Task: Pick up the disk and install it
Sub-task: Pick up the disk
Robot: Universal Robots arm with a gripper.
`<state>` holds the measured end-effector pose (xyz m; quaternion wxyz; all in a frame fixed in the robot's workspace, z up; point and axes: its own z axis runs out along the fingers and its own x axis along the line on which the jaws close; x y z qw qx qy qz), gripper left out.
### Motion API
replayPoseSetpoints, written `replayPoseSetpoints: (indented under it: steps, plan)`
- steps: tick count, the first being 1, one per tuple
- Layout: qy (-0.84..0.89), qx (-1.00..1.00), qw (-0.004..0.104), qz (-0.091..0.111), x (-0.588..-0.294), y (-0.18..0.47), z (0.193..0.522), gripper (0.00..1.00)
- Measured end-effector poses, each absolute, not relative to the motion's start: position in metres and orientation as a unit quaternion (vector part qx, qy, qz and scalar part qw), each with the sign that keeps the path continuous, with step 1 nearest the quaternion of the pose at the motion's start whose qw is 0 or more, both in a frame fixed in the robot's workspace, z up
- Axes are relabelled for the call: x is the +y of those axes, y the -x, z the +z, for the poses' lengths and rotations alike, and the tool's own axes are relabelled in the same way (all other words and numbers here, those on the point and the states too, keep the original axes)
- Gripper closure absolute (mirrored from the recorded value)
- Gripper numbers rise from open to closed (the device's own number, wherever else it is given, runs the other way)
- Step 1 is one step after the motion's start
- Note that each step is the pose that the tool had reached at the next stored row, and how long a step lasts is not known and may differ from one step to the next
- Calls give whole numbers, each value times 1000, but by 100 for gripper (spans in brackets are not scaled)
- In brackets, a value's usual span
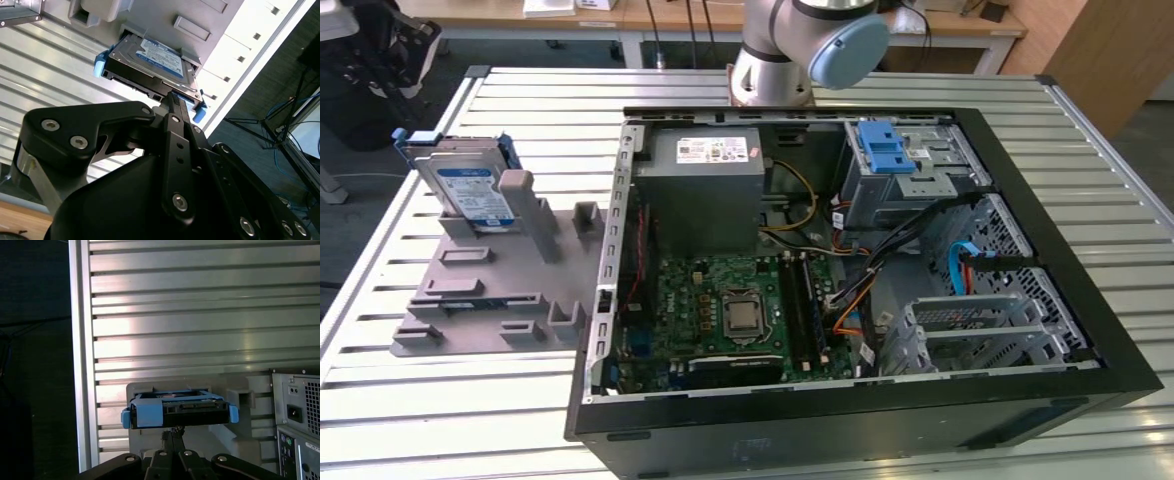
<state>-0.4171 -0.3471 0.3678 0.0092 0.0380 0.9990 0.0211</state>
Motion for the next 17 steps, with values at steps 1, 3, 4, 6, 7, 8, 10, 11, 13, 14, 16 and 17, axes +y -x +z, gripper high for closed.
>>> replayPoseSetpoints:
  steps: [1, 3, 4, 6, 7, 8, 10, 11, 13, 14, 16, 17]
  plan:
    - [-38, 999, 9, 21, -347, 417, 368, 89]
    - [-38, 999, 9, 21, -347, 417, 368, 89]
    - [-38, 999, 9, 21, -347, 417, 368, 89]
    - [-37, 999, 9, 21, -347, 417, 368, 89]
    - [-36, 999, 9, 21, -347, 417, 368, 89]
    - [-33, 999, 9, 21, -347, 417, 368, 89]
    - [-28, 999, 9, 21, -347, 417, 368, 89]
    - [-26, 999, 9, 21, -347, 417, 368, 89]
    - [-24, 999, 9, 21, -347, 417, 368, 89]
    - [-24, 999, 9, 21, -347, 417, 368, 89]
    - [-24, 999, 9, 21, -347, 417, 368, 89]
    - [-24, 999, 9, 21, -347, 417, 368, 89]
